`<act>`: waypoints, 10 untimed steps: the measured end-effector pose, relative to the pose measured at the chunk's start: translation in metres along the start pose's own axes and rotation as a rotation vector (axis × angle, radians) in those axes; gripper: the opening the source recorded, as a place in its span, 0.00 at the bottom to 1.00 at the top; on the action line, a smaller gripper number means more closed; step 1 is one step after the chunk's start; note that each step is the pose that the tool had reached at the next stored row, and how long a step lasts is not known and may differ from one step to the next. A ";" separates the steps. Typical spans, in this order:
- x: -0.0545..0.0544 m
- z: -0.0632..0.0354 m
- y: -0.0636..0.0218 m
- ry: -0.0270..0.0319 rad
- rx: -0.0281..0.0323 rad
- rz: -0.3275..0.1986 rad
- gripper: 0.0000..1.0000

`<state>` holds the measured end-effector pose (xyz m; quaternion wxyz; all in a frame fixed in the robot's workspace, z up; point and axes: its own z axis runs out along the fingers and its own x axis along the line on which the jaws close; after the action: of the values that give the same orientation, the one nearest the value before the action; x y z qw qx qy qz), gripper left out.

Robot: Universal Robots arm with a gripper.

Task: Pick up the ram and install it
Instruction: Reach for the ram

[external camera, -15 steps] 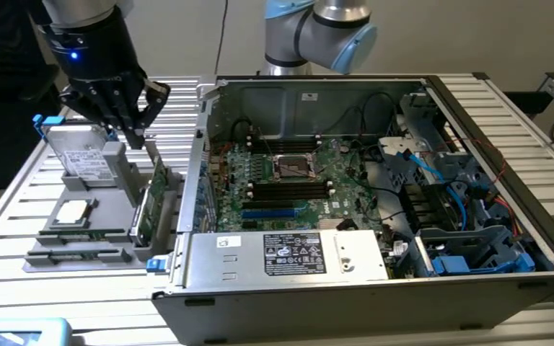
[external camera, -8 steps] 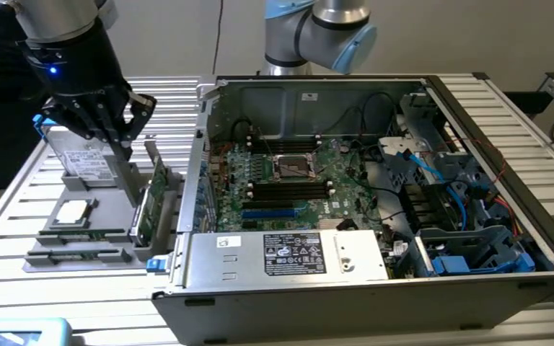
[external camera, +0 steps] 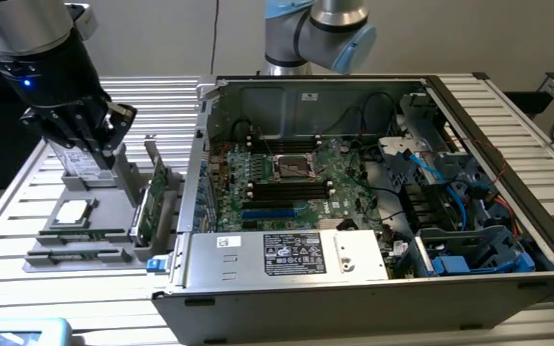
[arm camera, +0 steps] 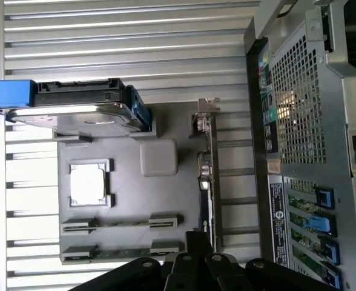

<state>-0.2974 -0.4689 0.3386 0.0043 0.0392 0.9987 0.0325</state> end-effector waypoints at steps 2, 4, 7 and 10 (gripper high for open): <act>0.006 0.0018 -0.0011 0.0016 0.0001 0.000 0.11; 0.013 0.0035 -0.0023 0.0033 0.0002 0.000 0.11; 0.023 0.0054 -0.0042 0.0063 0.0004 0.000 0.11; 0.032 0.0069 -0.0065 0.0081 -0.0003 0.001 0.11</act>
<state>-0.3299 -0.4723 0.3311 0.0002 0.0393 0.9987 0.0328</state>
